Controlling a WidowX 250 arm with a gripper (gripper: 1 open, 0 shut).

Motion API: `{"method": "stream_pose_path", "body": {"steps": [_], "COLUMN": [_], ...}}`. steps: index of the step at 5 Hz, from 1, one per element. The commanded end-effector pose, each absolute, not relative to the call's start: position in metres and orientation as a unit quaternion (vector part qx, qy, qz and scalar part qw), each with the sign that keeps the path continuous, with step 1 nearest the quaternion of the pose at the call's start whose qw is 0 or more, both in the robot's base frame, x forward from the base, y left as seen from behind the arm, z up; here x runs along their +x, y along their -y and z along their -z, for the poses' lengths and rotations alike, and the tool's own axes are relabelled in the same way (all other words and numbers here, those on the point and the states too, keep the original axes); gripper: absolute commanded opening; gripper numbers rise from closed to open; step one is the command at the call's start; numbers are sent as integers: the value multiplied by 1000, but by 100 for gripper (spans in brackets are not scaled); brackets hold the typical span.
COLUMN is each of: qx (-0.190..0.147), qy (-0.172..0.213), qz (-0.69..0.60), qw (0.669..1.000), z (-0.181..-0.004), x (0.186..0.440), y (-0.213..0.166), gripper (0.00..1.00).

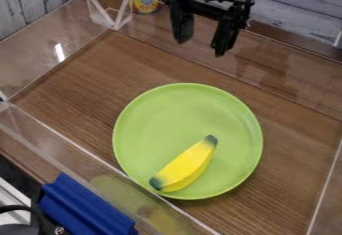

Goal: Remove the banana from inside the green plate and put it on the table

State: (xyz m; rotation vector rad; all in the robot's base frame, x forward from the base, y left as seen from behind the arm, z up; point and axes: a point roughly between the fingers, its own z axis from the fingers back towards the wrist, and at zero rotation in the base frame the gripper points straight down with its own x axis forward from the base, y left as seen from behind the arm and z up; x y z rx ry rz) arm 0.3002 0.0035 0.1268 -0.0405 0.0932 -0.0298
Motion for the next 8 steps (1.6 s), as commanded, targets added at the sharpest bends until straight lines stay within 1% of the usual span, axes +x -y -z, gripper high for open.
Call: {"method": "stream_pose_path", "body": {"steps": [1,2,5,8], "qx": [-22,-23,-21,-24], "qy": [-17,-18,6,17], "qz": [16,21,29,31], "qw": [999,999,999,999], "z": [-144,-143,-146,-136], "x": [302,282,221,196], "y": [-2,6,31,47], "gripper": [100,100,100,100]}}
